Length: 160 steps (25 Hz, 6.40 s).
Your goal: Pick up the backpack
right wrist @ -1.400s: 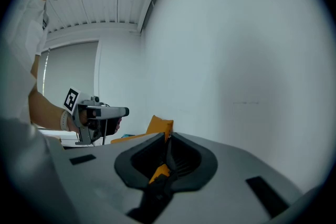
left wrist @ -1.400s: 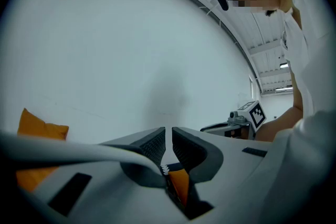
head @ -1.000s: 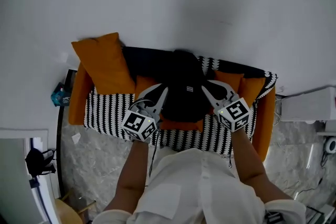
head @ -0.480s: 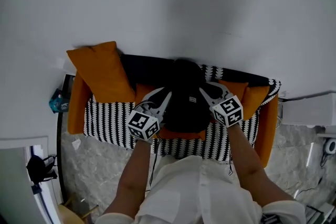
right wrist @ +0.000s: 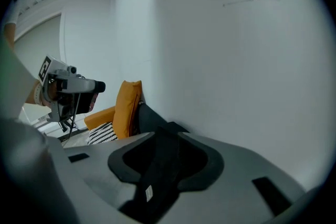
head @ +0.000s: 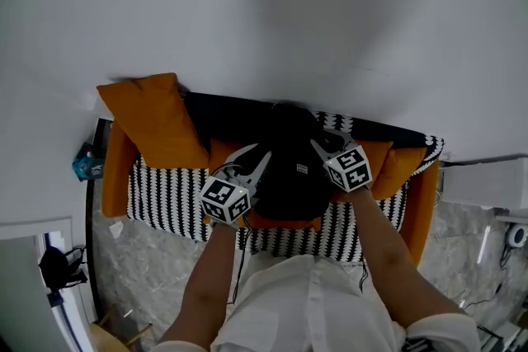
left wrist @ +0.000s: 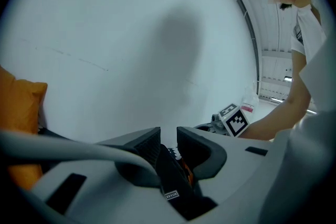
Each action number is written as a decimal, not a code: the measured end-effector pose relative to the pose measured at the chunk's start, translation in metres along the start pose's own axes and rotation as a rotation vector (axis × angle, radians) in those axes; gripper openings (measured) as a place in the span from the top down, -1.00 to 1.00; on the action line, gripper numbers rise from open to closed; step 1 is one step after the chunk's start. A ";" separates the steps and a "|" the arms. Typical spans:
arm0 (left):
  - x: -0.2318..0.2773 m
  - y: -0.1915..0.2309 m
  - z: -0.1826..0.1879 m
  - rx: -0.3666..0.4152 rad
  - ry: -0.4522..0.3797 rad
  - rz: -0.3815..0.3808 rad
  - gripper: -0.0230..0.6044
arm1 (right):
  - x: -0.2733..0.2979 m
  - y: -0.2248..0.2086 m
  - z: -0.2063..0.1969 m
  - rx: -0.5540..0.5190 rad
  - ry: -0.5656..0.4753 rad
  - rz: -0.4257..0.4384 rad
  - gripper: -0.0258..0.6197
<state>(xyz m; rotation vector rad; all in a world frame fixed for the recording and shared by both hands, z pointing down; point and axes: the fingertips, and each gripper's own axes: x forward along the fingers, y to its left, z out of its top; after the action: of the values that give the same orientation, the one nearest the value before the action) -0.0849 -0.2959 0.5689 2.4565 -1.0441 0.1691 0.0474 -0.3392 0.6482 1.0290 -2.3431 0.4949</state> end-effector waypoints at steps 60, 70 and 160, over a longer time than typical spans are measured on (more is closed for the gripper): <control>-0.038 -0.004 -0.109 0.098 0.256 0.077 0.22 | -0.078 0.121 -0.071 0.037 0.043 0.206 0.76; -0.037 -0.020 -0.134 0.342 0.388 0.008 0.11 | -0.104 0.158 -0.088 -0.009 0.086 0.231 0.76; -0.104 -0.198 0.129 0.366 -0.088 -0.083 0.77 | -0.295 0.122 0.138 -0.075 -0.565 -0.012 0.78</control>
<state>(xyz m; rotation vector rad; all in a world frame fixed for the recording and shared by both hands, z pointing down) -0.0264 -0.1682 0.3525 2.8537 -1.0198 0.2464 0.0793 -0.1665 0.3480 1.2715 -2.8111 0.1110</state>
